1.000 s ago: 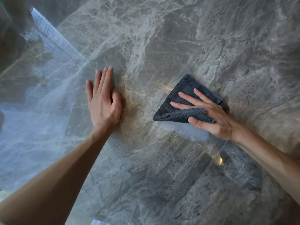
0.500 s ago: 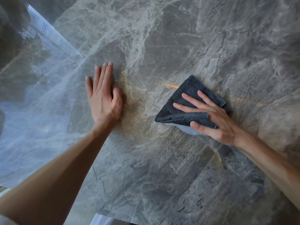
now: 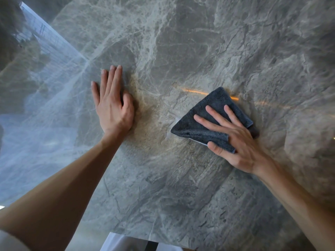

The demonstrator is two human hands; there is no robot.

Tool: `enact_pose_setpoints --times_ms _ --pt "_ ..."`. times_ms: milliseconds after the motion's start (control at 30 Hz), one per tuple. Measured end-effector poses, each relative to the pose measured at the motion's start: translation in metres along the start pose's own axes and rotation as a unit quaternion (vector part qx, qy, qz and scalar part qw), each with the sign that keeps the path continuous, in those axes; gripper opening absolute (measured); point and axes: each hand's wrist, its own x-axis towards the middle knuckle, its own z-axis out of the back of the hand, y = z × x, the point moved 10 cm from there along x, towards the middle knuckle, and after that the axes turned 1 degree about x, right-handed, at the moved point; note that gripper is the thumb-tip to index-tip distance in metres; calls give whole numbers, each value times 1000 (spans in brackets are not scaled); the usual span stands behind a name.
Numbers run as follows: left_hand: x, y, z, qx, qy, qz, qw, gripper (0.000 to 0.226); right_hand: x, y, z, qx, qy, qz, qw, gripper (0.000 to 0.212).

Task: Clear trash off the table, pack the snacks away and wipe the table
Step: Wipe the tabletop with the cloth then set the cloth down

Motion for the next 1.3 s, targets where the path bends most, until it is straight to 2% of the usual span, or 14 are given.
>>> enact_pose_setpoints --times_ms 100,367,633,900,1067,1200,1300 --pt "0 -1 -1 10 1 -11 1000 65 -6 4 -4 -16 -31 -8 999 63" --pt "0 1 -4 20 4 -26 999 66 -17 11 -18 -31 -101 -97 990 65" --pt "0 -1 -5 30 32 -38 998 65 -24 31 -17 -40 -233 -154 959 61" --pt "1 2 -8 36 40 -40 998 67 -23 28 -44 -8 -298 -308 903 67" --pt "2 4 -13 53 48 -37 997 67 -22 34 -48 26 -370 -377 849 67" --pt "3 3 -15 60 50 -36 996 68 -19 49 -48 14 -429 -418 801 66" --pt "3 3 -14 58 50 -32 997 69 -9 53 -54 -6 -418 -451 789 70"
